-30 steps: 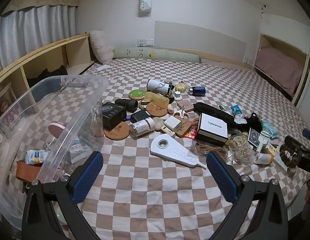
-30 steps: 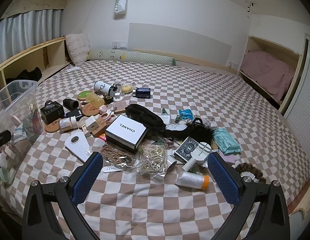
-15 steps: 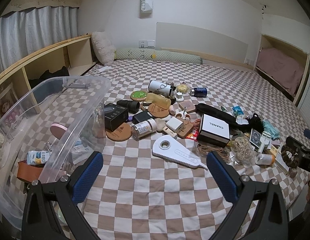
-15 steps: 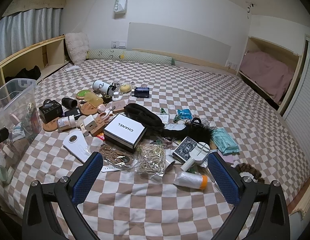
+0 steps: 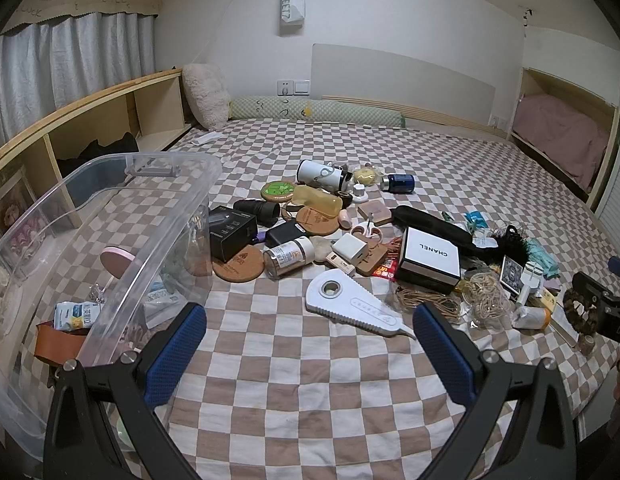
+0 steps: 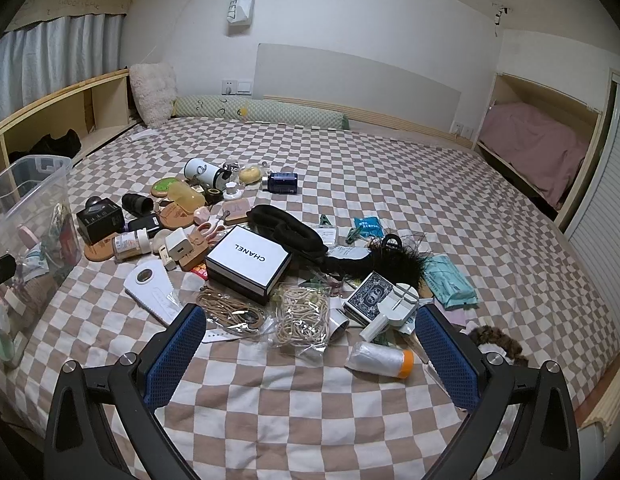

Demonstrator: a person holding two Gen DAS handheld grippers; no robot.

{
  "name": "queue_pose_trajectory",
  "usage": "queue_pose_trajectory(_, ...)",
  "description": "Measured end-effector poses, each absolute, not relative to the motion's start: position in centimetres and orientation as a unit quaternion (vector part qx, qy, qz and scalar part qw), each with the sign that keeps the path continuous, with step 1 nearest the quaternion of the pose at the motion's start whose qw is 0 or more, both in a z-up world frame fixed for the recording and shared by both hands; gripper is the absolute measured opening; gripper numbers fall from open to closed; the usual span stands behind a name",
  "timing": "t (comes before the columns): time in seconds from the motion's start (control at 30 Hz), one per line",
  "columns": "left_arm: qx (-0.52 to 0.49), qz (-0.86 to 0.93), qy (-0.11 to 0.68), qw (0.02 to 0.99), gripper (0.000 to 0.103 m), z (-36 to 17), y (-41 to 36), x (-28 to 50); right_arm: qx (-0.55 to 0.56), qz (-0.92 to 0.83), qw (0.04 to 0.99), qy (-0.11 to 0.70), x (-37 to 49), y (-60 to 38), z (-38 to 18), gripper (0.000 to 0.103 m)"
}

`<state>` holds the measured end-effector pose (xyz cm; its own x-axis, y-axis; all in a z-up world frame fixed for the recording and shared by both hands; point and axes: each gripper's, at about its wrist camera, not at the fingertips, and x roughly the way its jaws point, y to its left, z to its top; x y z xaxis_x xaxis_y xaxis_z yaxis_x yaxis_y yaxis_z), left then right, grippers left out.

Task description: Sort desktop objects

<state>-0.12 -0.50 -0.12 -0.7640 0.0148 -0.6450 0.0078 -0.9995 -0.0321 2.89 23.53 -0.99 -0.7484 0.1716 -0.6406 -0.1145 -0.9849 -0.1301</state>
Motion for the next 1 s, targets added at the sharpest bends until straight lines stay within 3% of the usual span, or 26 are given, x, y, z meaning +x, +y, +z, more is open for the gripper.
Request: queue_pose_trajectory(1.0,-0.352,0.936,-0.004,-0.001,0.103,-1.4,-0.9,-0.7,-0.346,0.934,0.077,-0.043,3.1,23.6,-1.8,0.103)
